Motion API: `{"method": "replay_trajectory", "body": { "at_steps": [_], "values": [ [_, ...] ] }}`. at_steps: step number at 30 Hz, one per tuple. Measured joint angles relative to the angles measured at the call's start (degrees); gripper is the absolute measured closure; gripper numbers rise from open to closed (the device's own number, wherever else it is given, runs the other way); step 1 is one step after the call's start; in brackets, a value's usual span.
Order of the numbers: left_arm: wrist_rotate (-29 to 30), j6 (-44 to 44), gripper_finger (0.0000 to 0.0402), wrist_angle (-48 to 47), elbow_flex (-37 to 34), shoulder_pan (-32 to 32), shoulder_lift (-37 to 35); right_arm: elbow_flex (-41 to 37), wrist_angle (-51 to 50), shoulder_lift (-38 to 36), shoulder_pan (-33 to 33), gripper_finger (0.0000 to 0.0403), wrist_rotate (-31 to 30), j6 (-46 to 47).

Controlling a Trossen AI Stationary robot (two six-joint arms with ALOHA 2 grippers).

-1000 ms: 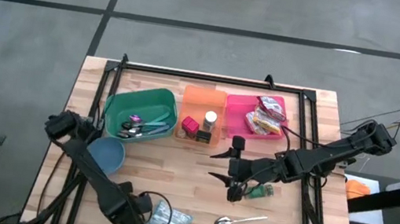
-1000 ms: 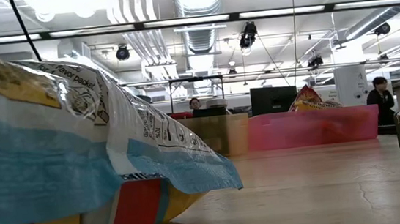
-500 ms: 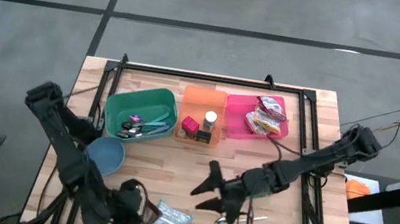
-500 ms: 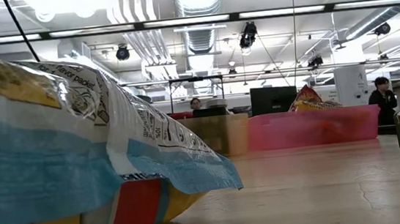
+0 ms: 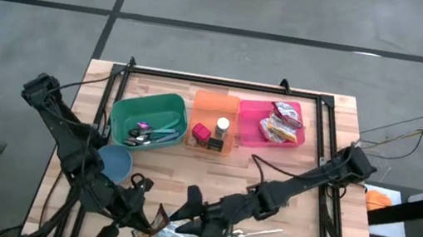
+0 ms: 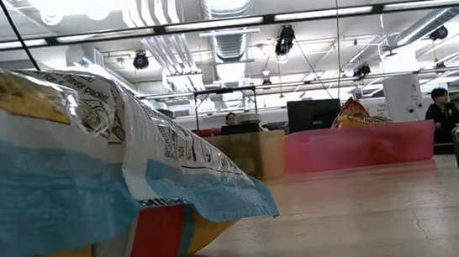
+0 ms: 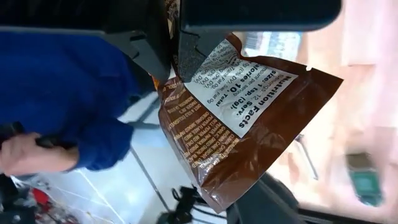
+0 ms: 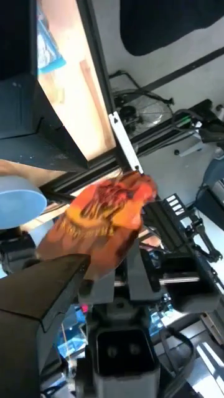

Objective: Pick & Place Food Item
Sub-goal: Put the orange seasoning pack into the orange bin

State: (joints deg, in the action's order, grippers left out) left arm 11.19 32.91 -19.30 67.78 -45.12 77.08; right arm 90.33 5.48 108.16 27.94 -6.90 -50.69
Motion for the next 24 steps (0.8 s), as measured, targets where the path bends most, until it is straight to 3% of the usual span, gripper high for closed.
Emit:
{"method": "replay_trajectory", "body": {
  "at_steps": [20,24],
  "values": [
    [-3.9,-3.0,0.0396,5.0,-1.5,0.4,0.1,10.5,-2.0,7.5,0.1,0.0178,-1.0,-5.1],
    [-4.7,-3.4,0.0396,5.1,-1.5,0.4,0.1,10.6,-2.3,7.2,0.2,0.0210,-0.2,-4.4]
  ]
}}
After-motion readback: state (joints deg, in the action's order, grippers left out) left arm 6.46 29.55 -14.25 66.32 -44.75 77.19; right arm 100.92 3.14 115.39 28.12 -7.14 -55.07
